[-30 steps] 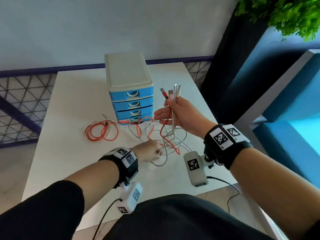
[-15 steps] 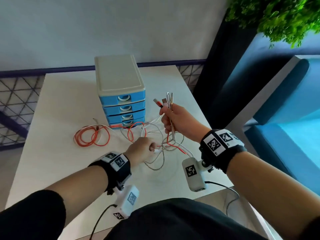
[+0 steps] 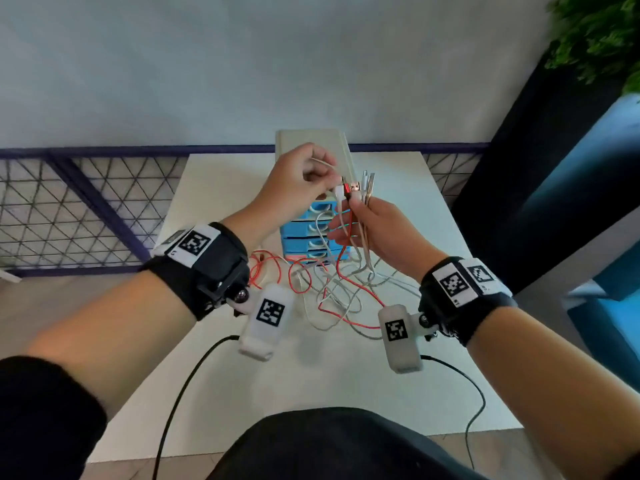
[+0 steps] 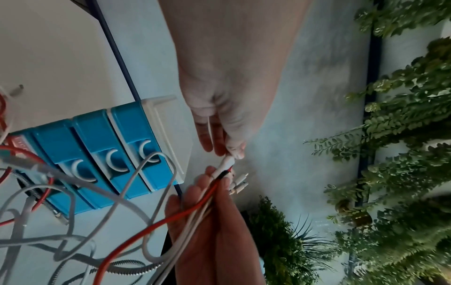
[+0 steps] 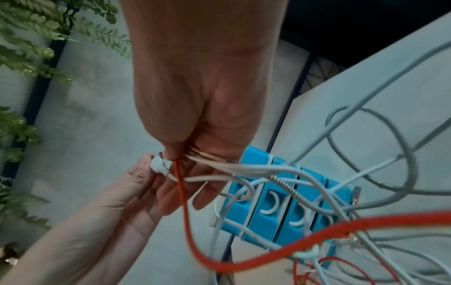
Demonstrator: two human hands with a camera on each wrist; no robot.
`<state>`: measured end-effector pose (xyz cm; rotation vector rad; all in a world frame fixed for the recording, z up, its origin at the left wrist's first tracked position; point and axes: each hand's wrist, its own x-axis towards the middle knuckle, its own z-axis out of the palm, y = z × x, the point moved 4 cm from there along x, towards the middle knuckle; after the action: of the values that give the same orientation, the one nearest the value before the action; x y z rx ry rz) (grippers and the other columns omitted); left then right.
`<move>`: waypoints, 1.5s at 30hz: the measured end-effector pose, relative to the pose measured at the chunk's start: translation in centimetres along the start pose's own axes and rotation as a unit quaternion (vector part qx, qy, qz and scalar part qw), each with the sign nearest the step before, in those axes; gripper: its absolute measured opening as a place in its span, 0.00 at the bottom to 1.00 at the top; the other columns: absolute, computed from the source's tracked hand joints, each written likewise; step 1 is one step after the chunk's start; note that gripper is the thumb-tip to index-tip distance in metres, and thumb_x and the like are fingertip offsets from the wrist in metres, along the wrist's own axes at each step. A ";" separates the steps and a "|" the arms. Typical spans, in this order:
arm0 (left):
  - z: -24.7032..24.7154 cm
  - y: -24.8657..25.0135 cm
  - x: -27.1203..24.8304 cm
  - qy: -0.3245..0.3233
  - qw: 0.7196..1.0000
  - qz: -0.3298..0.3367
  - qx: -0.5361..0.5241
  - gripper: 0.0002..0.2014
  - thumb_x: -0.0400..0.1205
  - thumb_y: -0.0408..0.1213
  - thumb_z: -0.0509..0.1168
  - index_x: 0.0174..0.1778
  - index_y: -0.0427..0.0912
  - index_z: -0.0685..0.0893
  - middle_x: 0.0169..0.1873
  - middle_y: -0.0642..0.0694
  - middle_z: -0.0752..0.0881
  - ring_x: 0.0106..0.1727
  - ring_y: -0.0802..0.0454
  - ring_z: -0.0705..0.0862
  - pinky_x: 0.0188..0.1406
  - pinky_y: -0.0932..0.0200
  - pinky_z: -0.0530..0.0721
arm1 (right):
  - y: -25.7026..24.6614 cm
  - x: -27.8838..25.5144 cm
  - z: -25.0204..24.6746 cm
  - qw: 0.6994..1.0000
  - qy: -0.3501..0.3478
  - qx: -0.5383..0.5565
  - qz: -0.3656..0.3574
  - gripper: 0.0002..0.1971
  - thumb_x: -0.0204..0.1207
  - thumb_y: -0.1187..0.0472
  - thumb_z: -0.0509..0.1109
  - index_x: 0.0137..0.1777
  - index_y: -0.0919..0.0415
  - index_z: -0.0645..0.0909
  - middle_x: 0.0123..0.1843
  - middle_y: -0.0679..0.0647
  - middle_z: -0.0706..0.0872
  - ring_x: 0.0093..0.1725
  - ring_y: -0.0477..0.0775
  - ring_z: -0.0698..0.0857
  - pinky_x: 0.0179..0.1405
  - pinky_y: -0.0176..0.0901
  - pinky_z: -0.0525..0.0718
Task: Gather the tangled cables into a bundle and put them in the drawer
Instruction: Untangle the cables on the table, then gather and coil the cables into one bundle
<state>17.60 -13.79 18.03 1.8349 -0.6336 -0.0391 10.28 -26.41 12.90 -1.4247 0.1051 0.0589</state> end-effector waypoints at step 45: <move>2.4 -14.3 -9.3 -0.261 0.884 -0.180 0.345 0.11 0.72 0.53 0.62 0.31 0.51 0.76 0.38 0.49 0.85 0.49 0.51 0.80 0.76 0.44 0.57 | -2.2 1.7 4.3 0.993 0.090 0.066 -0.044 0.13 0.88 0.56 0.52 0.42 0.56 0.70 0.28 0.47 0.67 0.18 0.40 0.62 0.14 0.32 0.60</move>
<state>14.57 -8.66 1.83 2.6556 -0.7173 -0.6483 12.34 -22.54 15.50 -1.2979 0.1906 -0.1474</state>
